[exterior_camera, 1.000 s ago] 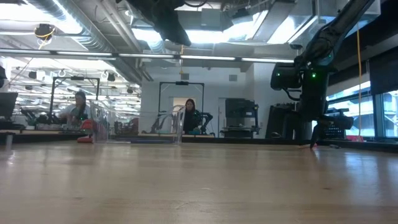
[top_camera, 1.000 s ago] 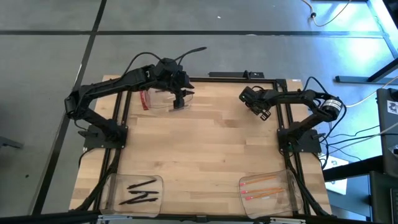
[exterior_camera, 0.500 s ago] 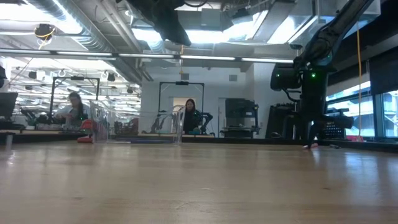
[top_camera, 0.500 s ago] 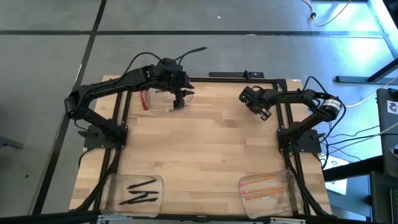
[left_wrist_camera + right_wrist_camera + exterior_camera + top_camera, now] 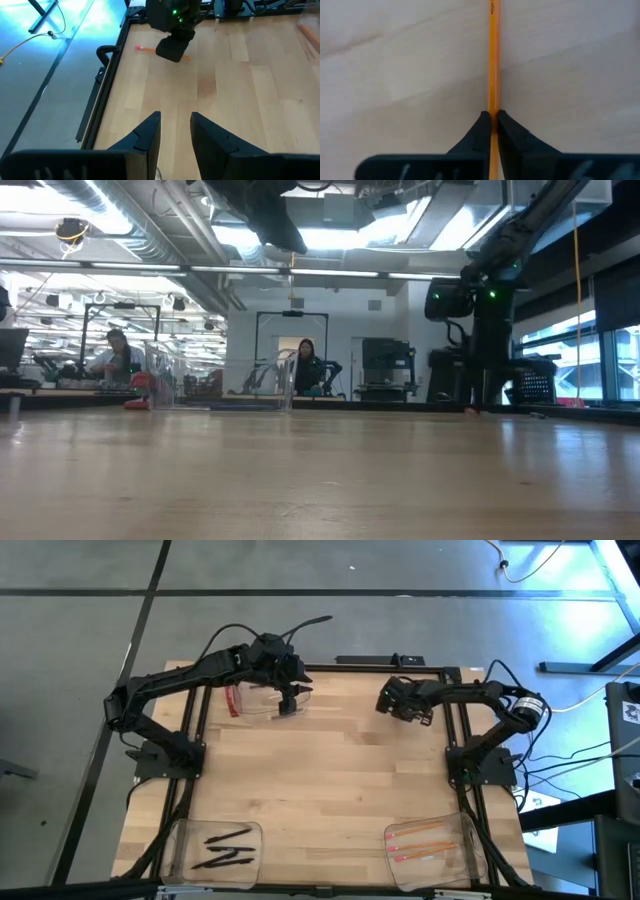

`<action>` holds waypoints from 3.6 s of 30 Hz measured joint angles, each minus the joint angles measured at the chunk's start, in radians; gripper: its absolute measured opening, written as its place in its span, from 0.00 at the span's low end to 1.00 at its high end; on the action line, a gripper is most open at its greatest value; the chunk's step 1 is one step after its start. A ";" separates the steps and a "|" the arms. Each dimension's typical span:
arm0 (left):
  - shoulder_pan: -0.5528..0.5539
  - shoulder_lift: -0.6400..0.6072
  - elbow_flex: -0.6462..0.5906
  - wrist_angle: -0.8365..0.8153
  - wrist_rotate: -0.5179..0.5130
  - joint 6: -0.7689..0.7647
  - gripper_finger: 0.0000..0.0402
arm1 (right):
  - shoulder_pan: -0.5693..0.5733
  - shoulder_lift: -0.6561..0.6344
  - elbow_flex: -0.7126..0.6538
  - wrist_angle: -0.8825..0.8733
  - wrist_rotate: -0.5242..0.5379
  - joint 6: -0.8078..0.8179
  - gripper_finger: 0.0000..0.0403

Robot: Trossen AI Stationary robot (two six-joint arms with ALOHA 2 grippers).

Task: Sort crayons/erasers/pens/pencils in bins
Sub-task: Put the yellow pencil into the bottom right transparent bin

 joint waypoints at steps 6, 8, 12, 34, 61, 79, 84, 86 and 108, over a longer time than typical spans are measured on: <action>0.000 0.000 0.000 0.000 0.000 -0.001 0.24 | 0.015 -0.002 0.067 -0.048 0.002 -0.142 0.05; 0.000 0.000 0.000 0.000 0.000 -0.001 0.24 | 0.029 -0.003 0.091 -0.068 0.003 -0.174 0.05; 0.000 0.000 0.000 0.000 0.000 -0.002 0.24 | 0.057 -0.004 0.138 -0.142 0.011 -0.230 0.05; 0.000 -0.005 0.000 -0.096 0.000 0.000 0.24 | 0.328 -0.007 0.474 -0.552 -0.087 -0.481 0.05; -0.097 -0.200 0.001 -0.239 0.001 -0.052 0.24 | 0.844 -0.009 0.873 -0.944 -0.176 -0.554 0.05; -0.220 -0.196 0.001 -0.256 -0.003 -0.152 0.24 | 0.951 -0.023 0.883 -1.014 -0.042 -0.607 0.01; -0.225 -0.196 0.001 -0.242 -0.003 -0.157 0.24 | 0.951 -0.023 0.883 -1.013 -0.044 -0.601 0.01; -0.225 -0.196 0.001 -0.238 -0.004 -0.158 0.24 | 0.947 -0.022 0.883 -1.013 -0.048 -0.573 0.01; -0.275 -0.196 0.000 -0.232 -0.002 -0.149 0.24 | 0.840 -0.023 0.508 -0.969 -0.223 -0.474 0.39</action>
